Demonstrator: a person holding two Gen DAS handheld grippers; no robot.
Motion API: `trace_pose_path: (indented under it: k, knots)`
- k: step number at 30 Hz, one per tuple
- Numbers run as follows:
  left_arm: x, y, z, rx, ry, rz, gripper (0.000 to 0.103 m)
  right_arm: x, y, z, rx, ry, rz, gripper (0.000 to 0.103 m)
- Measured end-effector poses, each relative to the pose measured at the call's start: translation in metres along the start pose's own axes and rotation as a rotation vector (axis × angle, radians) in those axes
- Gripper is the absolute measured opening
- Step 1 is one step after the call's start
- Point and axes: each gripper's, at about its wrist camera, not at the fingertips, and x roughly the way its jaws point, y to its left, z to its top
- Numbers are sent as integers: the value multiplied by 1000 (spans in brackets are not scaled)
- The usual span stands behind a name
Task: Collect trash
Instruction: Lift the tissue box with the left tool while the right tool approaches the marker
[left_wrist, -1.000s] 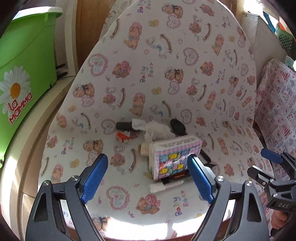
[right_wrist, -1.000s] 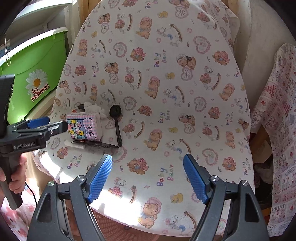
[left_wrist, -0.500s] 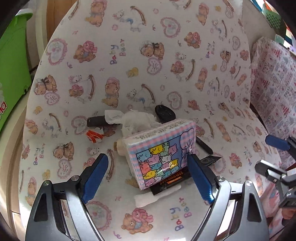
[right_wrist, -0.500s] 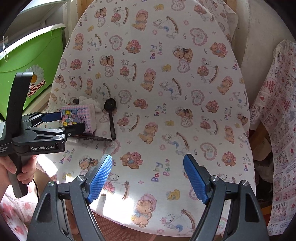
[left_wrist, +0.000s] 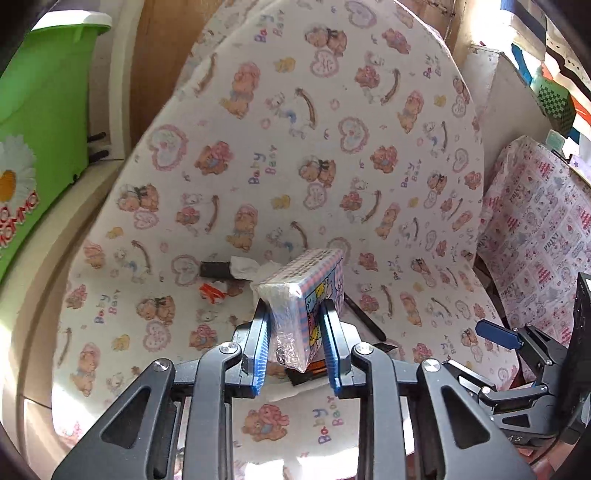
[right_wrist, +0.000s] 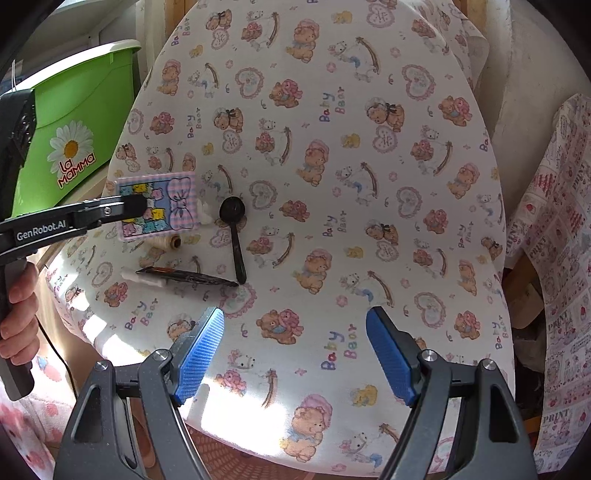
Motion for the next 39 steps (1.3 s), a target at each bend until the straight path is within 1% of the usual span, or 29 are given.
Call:
trace_pose_path:
  k: [2,3,4,5,6,7,8,9,11,14,15,17,19,20,23,24,27,29,30,32,36,39]
  knots:
    - [-8,3,-2,5,32,93,25,0,0,1,9,-2,-3,81]
    - [-10,8,-5,-5,68,146,25,0,0,1,13,-1,-6,81]
    - [-13,15,-9,-34,87,155,25,1,0,0,16,0,-11,81]
    - [-17,19,-13,-61,85,155,25,1,0,0,20,0,-16,81]
    - [-18,21,-16,-72,93,186,24,2,0,0,23,2,-18,81]
    - [-20,22,-18,-65,94,233,24,3,-1,0,26,6,-17,81]
    - [-22,21,-19,-49,76,259,24,4,-1,0,30,12,-14,81]
    - [-24,19,-20,-30,58,281,24,5,-1,-1,35,16,-12,81]
    - [-24,16,-21,0,49,311,24,6,-2,-2,43,20,-12,81]
    - [-11,15,-24,23,95,347,24,7,-1,-4,37,22,-19,81]
    - [-7,16,-26,16,116,337,25,7,-1,-4,33,22,-23,81]
    - [-4,17,-28,-2,126,302,25,6,-1,-5,27,19,-27,81]
    - [-5,17,-27,-10,130,242,26,6,-2,-4,32,19,-22,81]
    - [-3,17,-26,-22,138,212,28,6,-3,-4,39,21,-16,81]
    - [1,18,-27,-54,144,148,28,9,-5,-5,50,33,-9,81]
    - [3,18,-27,-54,145,133,30,10,-6,-6,51,37,-13,81]
    - [9,13,-27,-30,131,122,37,12,-5,-6,51,43,-5,81]
    - [14,11,-26,-35,144,125,37,13,-4,-6,45,44,5,81]
    - [15,11,-26,-45,151,127,34,13,-3,-6,40,44,8,82]
    - [16,11,-25,-49,152,133,24,14,-1,-6,36,45,13,84]
    - [11,15,-23,-73,142,131,23,18,0,-4,76,54,48,85]
    - [-1,14,-20,-49,96,158,23,23,0,-1,115,61,91,85]
